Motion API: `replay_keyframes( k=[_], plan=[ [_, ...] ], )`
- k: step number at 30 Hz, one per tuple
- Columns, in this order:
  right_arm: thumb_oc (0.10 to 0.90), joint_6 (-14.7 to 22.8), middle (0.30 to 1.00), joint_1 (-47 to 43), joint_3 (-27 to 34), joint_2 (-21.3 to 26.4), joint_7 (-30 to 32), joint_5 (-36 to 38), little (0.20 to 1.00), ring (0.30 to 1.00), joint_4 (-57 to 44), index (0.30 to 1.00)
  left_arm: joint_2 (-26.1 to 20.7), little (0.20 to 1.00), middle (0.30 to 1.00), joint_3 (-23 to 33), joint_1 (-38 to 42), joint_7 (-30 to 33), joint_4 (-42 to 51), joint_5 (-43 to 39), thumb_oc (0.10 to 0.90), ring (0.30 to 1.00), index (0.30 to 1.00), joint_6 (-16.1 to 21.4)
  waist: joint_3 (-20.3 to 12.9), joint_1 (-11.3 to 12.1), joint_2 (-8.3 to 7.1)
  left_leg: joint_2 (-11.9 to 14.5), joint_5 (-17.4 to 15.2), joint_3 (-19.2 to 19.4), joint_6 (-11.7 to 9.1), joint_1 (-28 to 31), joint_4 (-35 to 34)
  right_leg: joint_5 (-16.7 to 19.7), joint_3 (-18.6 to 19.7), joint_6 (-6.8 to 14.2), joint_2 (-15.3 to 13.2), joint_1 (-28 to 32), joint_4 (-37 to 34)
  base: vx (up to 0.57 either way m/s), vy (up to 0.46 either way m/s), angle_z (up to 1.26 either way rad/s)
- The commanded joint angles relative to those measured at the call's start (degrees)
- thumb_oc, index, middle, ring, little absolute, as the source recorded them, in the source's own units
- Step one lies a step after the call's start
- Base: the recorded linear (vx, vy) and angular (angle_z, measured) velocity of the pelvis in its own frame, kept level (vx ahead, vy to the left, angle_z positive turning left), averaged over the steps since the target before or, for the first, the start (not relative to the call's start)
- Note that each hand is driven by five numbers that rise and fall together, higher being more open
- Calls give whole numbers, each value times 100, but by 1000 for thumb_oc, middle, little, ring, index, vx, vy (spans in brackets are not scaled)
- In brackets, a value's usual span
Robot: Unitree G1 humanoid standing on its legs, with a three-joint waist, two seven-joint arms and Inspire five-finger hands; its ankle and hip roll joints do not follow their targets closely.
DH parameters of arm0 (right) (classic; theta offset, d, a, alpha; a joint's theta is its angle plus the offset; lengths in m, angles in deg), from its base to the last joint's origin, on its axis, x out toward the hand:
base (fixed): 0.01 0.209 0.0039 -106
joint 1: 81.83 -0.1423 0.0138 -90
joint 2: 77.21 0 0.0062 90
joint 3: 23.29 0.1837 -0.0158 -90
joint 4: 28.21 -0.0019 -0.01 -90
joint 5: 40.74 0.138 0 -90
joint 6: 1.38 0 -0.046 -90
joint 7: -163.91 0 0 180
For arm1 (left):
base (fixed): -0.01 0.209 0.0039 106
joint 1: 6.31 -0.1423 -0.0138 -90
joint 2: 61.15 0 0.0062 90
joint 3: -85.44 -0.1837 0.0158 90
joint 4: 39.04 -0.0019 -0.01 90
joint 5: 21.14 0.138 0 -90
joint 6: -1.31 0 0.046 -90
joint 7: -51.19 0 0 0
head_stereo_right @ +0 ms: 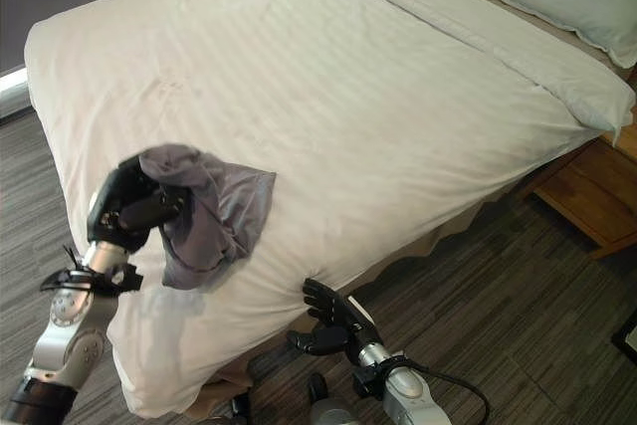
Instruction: Pick up bed clothes into laundry basket.
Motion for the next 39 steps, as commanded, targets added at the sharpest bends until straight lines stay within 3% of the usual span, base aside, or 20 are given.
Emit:
replay_keyframes(
  k=[1,8,10,12,13,14,15,16,18,19,20,21,23,25,26,27,31,34,35,39],
  plan=[
    [800,544,900,-201,-151,-333,18,54,900,900,-297,900,275,300,300,-63,214,-356,12,-591,400,300,300,301,-590,199,-318,30,-564,104,-150,476,61,-194,-18,359,-460,-205,18,0,0,0],
    [800,581,900,-154,36,-290,242,106,900,900,-400,900,722,300,300,-319,-90,-412,-220,-1004,400,300,300,131,-544,199,-415,106,-776,99,-152,445,553,-265,77,305,-428,-100,30,2,-33,-2],
    [800,648,900,-264,117,-164,281,137,900,900,-426,900,517,300,300,-299,48,-401,-106,-780,400,300,300,235,-329,144,-532,172,-967,-7,-238,-20,1948,-328,336,148,-405,-184,285,-71,-67,-8],
    [800,660,900,-289,95,-149,276,126,900,900,-406,900,491,300,300,-292,98,-379,-121,-743,400,300,300,274,-247,176,-533,194,-924,-72,-283,-175,2330,-338,450,106,-353,-216,381,-20,57,-48],
    [800,657,900,-416,-15,-125,368,136,900,900,-361,900,445,300,300,-114,237,-188,-167,-641,400,300,300,422,-65,330,-517,-56,-811,-875,-393,-211,2941,-337,950,71,-198,-286,614,17,239,-96],
    [800,629,900,-465,-81,-178,330,298,900,900,-381,900,533,300,300,-1,243,-61,2,-668,400,300,300,538,-30,445,-503,-296,-930,-1762,-359,-73,2837,-257,1513,207,-114,-449,761,20,224,-142],
    [800,628,900,-468,-81,-180,330,299,900,900,-382,900,530,300,300,1,245,-60,3,-667,400,300,300,537,-45,446,-526,-314,-881,-1757,-362,-78,2790,-239,1522,208,-135,-472,756,79,279,-198],
    [800,581,900,-470,-40,-155,226,375,900,900,-430,900,567,300,300,95,277,-33,112,-671,400,300,300,648,-51,432,-506,-502,-1067,-2715,-320,131,2869,-173,2159,370,24,-632,864,56,189,-218],
    [800,540,900,-479,-15,-140,154,410,900,900,-426,900,561,300,300,115,290,-60,140,-653,400,300,300,707,-105,373,-508,-749,-1383,-3295,-187,408,2709,-55,2694,515,158,-866,975,53,204,-224],
    [800,538,900,-481,-13,-144,154,411,900,900,-428,900,557,300,300,115,294,-59,139,-652,400,300,300,708,-116,387,-545,-769,-1319,-3282,-198,410,2642,-27,2721,522,127,-887,962,-117,273,-220],
    [800,547,900,-439,174,-206,157,492,900,900,-378,900,542,300,300,102,387,-84,219,-651,400,300,300,741,-120,173,-548,-817,-1881,-3055,20,576,2205,194,2953,716,113,-1089,857,-211,261,-182],
    [800,555,900,-444,207,-233,146,496,900,900,-314,900,517,300,300,89,425,-119,226,-630,400,300,300,762,-118,129,-595,-847,-1993,-2835,117,621,2037,325,2979,807,44,-1178,759,-215,262,-140],
    [800,609,900,-430,311,-333,239,555,900,900,-307,900,457,300,300,16,540,-81,212,-592,400,300,300,789,-106,85,-684,-933,-1924,-2673,202,624,1753,541,3077,938,6,-1378,606,-288,253,-125],
    [800,672,900,-266,583,-478,342,552,900,900,-336,900,228,300,300,65,614,23,289,-341,400,300,300,777,42,114,-637,-918,-1714,-2049,381,636,1265,720,2150,1080,-24,-1902,357,-429,327,-169],
    [800,674,900,-255,577,-518,385,444,900,900,-264,900,176,300,300,108,590,60,330,-282,400,300,300,745,130,251,-558,-814,-1602,-1806,351,600,1235,542,1248,934,-293,-2062,649,-278,132,-165],
    [800,641,900,-213,542,-525,404,378,900,900,-244,900,179,300,300,183,533,62,313,-270,400,300,300,690,178,262,-496,-725,-1493,-1617,343,566,1176,383,945,780,-405,-2039,992,-332,81,-186],
    [800,575,900,-30,537,-486,203,305,900,900,-514,900,311,300,300,245,238,-26,207,-373,400,300,300,522,127,414,-375,-496,-1033,-1061,438,331,817,-109,656,554,-572,-1553,2212,-443,76,-124],
    [800,662,900,-56,589,-425,324,-113,900,900,-675,900,340,300,300,385,-40,22,251,-232,400,300,300,363,-76,726,-188,-340,-844,-340,483,68,824,-546,-517,378,-1185,-853,2760,-291,103,-103],
    [800,662,900,-56,589,-425,324,-113,900,900,-675,900,340,300,300,385,-40,22,251,-232,400,300,300,363,-76,726,-188,-340,-844,-340,483,68,824,-546,-517,378,-1185,-853,2760,-152,39,-104],
    [800,739,900,-351,515,-517,424,-39,900,900,-817,900,328,300,300,610,-108,150,282,-174,400,300,300,310,-320,1089,-259,-217,-802,943,565,-162,962,-422,-1701,561,-1650,-115,2831,-246,22,-155]
  ],
)
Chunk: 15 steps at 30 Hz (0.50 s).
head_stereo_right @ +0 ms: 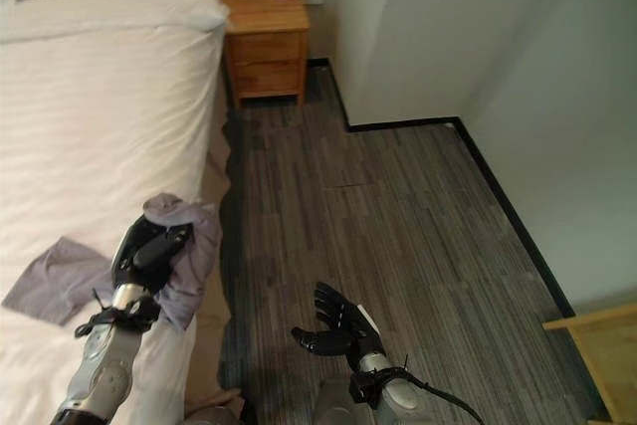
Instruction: Pick up bed clothes into laundry basket.
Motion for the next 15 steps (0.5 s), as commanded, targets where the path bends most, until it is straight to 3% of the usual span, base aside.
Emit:
replay_keyframes(
  k=[1,2,3,4,5,6,7,8,10,11,12,15],
  plan=[
    [800,663,900,-287,170,184,41,118,900,900,-1015,900,-172,300,300,302,239,-92,982,261,400,300,300,431,-696,232,202,126,833,543,-197,-248,-1210,-55,-729,970,-718,1025,227,-202,-14,-221],
    [800,704,900,-356,189,147,57,212,900,900,-1126,900,-174,300,300,387,203,-95,998,170,400,300,300,444,-746,259,176,181,849,853,-272,-184,-1318,-125,-1179,937,-760,966,-336,-120,-37,-218],
    [800,701,900,-353,187,145,59,213,900,900,-1130,900,-178,300,300,389,201,-100,996,165,400,300,300,445,-746,269,180,192,860,864,-281,-170,-1334,-107,-1177,929,-739,983,-377,-19,-113,-173],
    [800,754,900,-376,249,102,104,409,900,900,-1232,900,-136,300,300,425,216,-73,986,144,400,300,300,447,-782,175,181,282,881,1005,-354,-198,-1227,-225,-969,930,-607,1024,-801,24,-273,-182],
    [800,819,900,-410,319,147,138,684,900,900,-1477,900,-156,300,300,405,294,-42,939,132,400,300,300,462,-776,-22,49,544,779,1141,-439,-419,-570,-273,-349,858,-305,1065,-1369,63,-346,-165],
    [800,898,900,-525,324,206,142,802,900,900,-1659,900,-203,300,300,442,351,-7,934,153,400,300,300,510,-722,-79,-25,817,779,1089,-589,-645,214,-327,-156,752,-178,1090,-1507,77,-273,-147],
    [800,898,900,-576,318,279,125,846,900,900,-1724,900,-234,300,300,431,383,-44,945,92,400,300,300,526,-630,-90,-1,1102,919,953,-747,-738,599,-376,84,655,-52,1098,-1508,62,-99,-103],
    [800,895,900,-579,321,282,126,847,900,900,-1726,900,-232,300,300,430,390,-48,940,88,400,300,300,528,-612,-70,20,1145,901,956,-765,-741,643,-379,102,640,-20,1100,-1503,54,38,-119],
    [800,874,900,-804,179,412,190,720,900,900,-1679,900,-208,300,300,343,409,-11,965,41,400,300,300,569,-549,81,40,859,1209,-409,-1005,-668,572,-373,709,583,61,963,-1369,82,132,-170],
    [800,901,900,-867,164,425,259,734,900,900,-1721,900,-204,300,300,263,415,21,991,112,400,300,300,570,-588,191,29,412,1022,-1546,-1015,-381,147,-306,1285,631,156,798,-1288,85,76,-211],
    [800,887,900,-918,152,435,94,992,900,900,-1704,900,-155,300,300,294,399,20,984,124,400,300,300,618,-572,236,15,171,808,-2514,-992,-292,-53,-211,1816,653,281,668,-1347,90,78,-267],
    [800,903,900,-784,259,444,-31,1166,900,900,-1800,900,-79,300,300,261,496,-10,1061,-84,400,300,300,726,-644,166,14,-59,568,-3824,-972,-180,-486,-157,2748,785,503,496,-1342,82,117,-249]
  ],
)
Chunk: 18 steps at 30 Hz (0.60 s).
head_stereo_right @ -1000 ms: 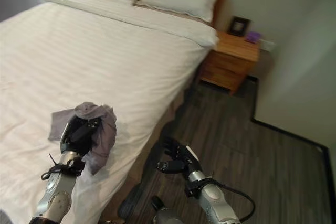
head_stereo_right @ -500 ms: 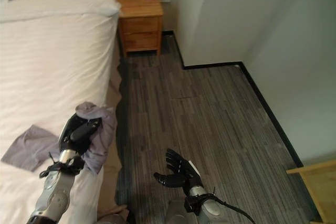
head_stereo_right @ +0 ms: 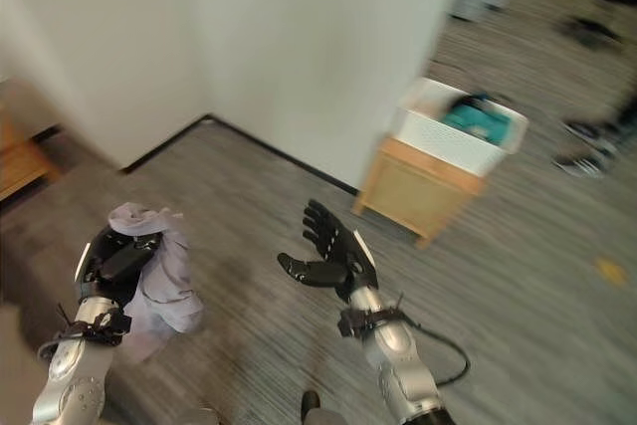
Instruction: Pick up bed clothes into laundry basket.
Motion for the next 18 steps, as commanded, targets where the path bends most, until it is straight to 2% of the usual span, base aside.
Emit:
replay_keyframes(
  k=[1,2,3,4,6,7,8,10,12,13,14,15,16,18],
  plan=[
    [800,489,900,269,282,252,-298,284,900,900,-751,900,122,300,300,167,895,-293,557,-206,400,300,300,672,-167,-265,277,386,508,-734,-162,-127,-503,-503,193,622,-399,168,37,41,187,-193],
    [800,489,900,408,418,254,-298,262,900,900,-834,900,140,300,300,83,1032,-342,499,-215,400,300,300,674,-190,-423,330,478,526,-395,-106,21,-900,-439,253,668,-411,137,-19,-18,241,-206],
    [800,493,900,554,518,198,-291,285,900,900,-905,900,146,300,300,13,1121,-363,476,-193,400,300,300,704,-226,-531,339,494,583,-211,-69,60,-1014,-346,293,742,-486,28,-33,-16,325,-171],
    [800,538,900,663,619,131,-255,336,900,900,-958,900,105,300,300,-108,1224,-338,446,-123,400,300,300,721,-243,-643,340,432,584,-101,-7,88,-1081,-233,412,867,-570,-100,-38,-28,323,-119],
    [800,616,900,879,871,-10,-247,414,900,900,-1209,900,-41,300,300,-63,1203,-366,532,-13,400,300,300,718,-167,-893,373,415,573,356,90,283,-1319,41,672,1080,-557,-317,7,-55,332,-136],
    [800,600,900,975,883,-65,-321,436,900,900,-1260,900,-91,300,300,-17,1141,-376,551,59,400,300,300,739,-107,-891,403,449,590,557,139,337,-1357,68,506,1088,-522,-499,152,-124,281,-124],
    [800,609,900,976,855,-87,-356,427,900,900,-1247,900,-112,300,300,44,1104,-371,564,122,400,300,300,741,-34,-834,456,487,632,758,157,328,-1330,-3,87,1039,-488,-635,389,-174,250,-119],
    [800,616,900,984,797,-56,-365,356,900,900,-1231,900,-91,300,300,222,1007,-270,545,221,400,300,300,719,63,-743,554,547,726,1134,231,288,-1290,-294,-907,822,-503,-541,880,-246,241,-161],
    [800,606,900,969,811,-31,-411,353,900,900,-1260,900,-14,300,300,380,897,-202,587,191,400,300,300,705,24,-614,601,608,847,1492,299,191,-1305,-557,-1698,665,-509,-465,1427,-264,162,-114],
    [800,605,900,967,812,-31,-411,353,900,900,-1261,900,-13,300,300,382,897,-201,589,192,400,300,300,704,11,-613,601,608,867,1493,297,167,-1308,-533,-1697,663,-508,-485,1414,-216,130,-95],
    [800,604,900,917,915,-7,-382,271,900,900,-1254,900,92,300,300,411,787,-258,636,163,400,300,300,602,-117,-488,574,547,966,1703,329,72,-1358,-734,-2089,565,-567,-226,1420,-94,62,-105],
    [800,601,900,924,917,-8,-381,270,900,900,-1258,900,91,300,300,409,782,-260,639,162,400,300,300,600,-111,-487,571,543,969,1702,330,91,-1368,-738,-2091,566,-571,-205,1408,-113,-3,-99],
    [800,605,900,864,975,5,-321,240,900,900,-1168,900,154,300,300,368,775,-297,615,147,400,300,300,600,-212,-491,448,411,964,1816,298,116,-1499,-670,-2174,537,-549,-70,588,-60,-70,-48],
    [800,627,900,869,982,2,-284,241,900,900,-1122,900,198,300,300,317,728,-347,585,136,400,300,300,565,-283,-456,426,377,971,1802,295,111,-1517,-619,-2040,533,-515,180,188,-33,-60,-31]
  ],
)
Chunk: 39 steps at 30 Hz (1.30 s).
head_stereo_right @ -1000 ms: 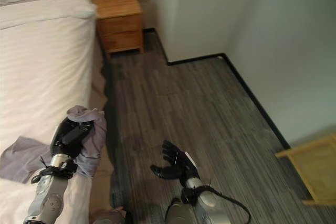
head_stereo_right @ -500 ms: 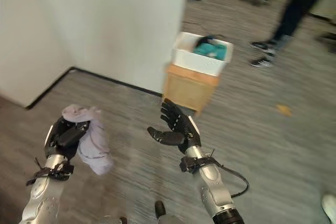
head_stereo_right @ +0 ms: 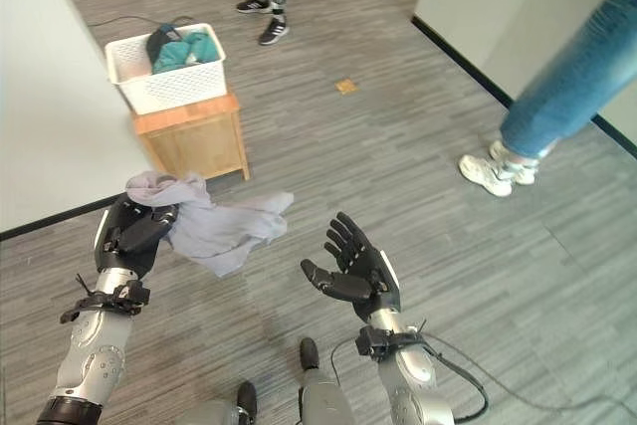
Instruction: Pick up bed clothes into laundry basket.
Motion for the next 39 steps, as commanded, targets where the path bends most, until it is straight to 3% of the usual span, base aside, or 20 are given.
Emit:
replay_keyframes(
  k=[1,5,12,13,17,21,28,32,36,38,39],
  plan=[
    [800,648,900,-516,231,-3,118,93,900,900,-651,900,-242,300,300,65,216,-238,638,-89,400,300,300,485,-754,207,-103,275,76,-184,-525,130,-715,-335,282,349,11,592,-591,71,-76,-24],
    [800,666,900,-479,492,161,159,-185,900,900,-836,900,-401,300,300,-230,137,-402,518,229,400,300,300,212,-858,160,-139,330,134,-153,-553,216,-851,-275,269,288,95,767,-863,50,-58,-17],
    [800,555,900,-242,495,48,112,-112,900,900,-932,900,-409,300,300,-105,70,-376,661,233,400,300,300,194,-868,88,-162,374,154,-171,-578,289,-919,-325,239,244,115,877,-865,7,-16,5],
    [800,757,900,-575,1240,-273,458,497,900,900,121,900,-681,300,300,-424,700,-198,52,927,400,300,300,308,-416,263,-37,282,-20,-515,-610,218,-418,-301,-1,561,-645,564,-211,-31,-22,-1],
    [800,791,900,-512,1372,-350,526,547,900,900,201,900,-642,300,300,-592,593,-417,-22,784,400,300,300,137,-582,254,-34,317,18,-529,-631,210,-441,-274,-47,513,-584,768,-505,32,-56,18],
    [800,693,900,-461,1336,-235,489,394,900,900,287,900,-679,300,300,-545,663,-547,33,394,400,300,300,103,-636,214,-18,361,45,-521,-657,279,-543,-300,-69,507,-557,845,-540,30,-27,4],
    [800,656,900,-636,1222,-97,436,457,900,900,233,900,-867,300,300,-252,1185,-137,46,428,400,300,300,340,-692,250,-17,375,84,-620,-666,335,-634,-333,-148,504,-554,950,-570,7,-2,3],
    [800,693,900,-903,1035,-179,416,576,900,900,218,900,-780,300,300,350,1193,166,185,136,400,300,300,613,-727,387,-42,331,40,-673,-652,323,-603,-279,-211,523,-602,1000,-659,10,4,2],
    [800,647,900,-964,914,-236,373,562,900,900,226,900,-744,300,300,510,1033,243,304,248,400,300,300,625,-692,469,-61,243,-35,-662,-634,220,-437,-229,-271,573,-713,1019,-657,0,54,4],
    [800,632,900,-965,854,-243,345,529,900,900,204,900,-756,300,300,407,1069,211,288,263,400,300,300,619,-671,467,-43,177,-95,-640,-595,168,-374,-236,-287,628,-831,956,-465,5,110,16],
    [800,616,900,-961,809,-235,326,508,900,900,211,900,-771,300,300,314,1105,180,281,274,400,300,300,588,-623,447,-2,166,-192,-651,-544,204,-327,-291,-247,665,-900,808,-7,6,164,15]
  ],
)
